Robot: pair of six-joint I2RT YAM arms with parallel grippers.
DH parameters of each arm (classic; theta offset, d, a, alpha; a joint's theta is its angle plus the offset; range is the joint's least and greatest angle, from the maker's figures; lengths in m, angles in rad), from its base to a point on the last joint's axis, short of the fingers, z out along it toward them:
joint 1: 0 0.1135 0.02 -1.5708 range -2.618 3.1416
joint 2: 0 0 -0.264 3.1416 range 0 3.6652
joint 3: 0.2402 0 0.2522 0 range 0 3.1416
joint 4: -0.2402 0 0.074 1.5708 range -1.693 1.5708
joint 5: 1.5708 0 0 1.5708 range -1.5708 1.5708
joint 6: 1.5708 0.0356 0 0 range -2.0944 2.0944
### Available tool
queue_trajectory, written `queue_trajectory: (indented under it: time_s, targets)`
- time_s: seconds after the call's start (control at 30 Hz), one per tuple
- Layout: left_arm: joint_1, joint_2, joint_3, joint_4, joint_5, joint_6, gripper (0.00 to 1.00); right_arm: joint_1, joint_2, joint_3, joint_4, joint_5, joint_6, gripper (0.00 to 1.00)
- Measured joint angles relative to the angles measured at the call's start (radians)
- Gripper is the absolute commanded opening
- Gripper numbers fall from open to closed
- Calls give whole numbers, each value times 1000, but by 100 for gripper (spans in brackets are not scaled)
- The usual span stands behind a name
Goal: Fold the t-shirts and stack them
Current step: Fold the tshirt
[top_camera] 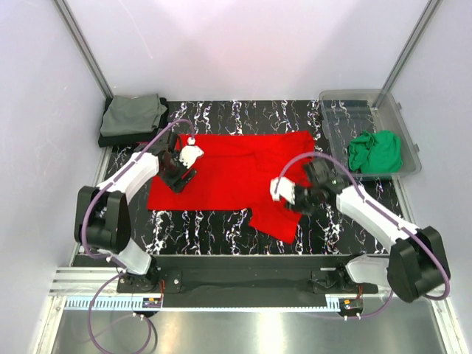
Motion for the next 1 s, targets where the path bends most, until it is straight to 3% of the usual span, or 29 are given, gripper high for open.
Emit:
queue_trajectory:
  time_s: [0.07,0.3,0.6,1.0]
  targets:
    - [3,41,8,-18,16,-27,70,0,-45,-128,13,-26,-114,42]
    - [28,178,80,-53,82,-133,69,2,-181,-328,23,-95,-402,42]
    - [59,178,80,-51,63,-169,65,18,-179,-325,18,-200,-513,41]
    - [102,183,80,-48,40,-170,64,47,-113,-275,-145,-264,-602,45]
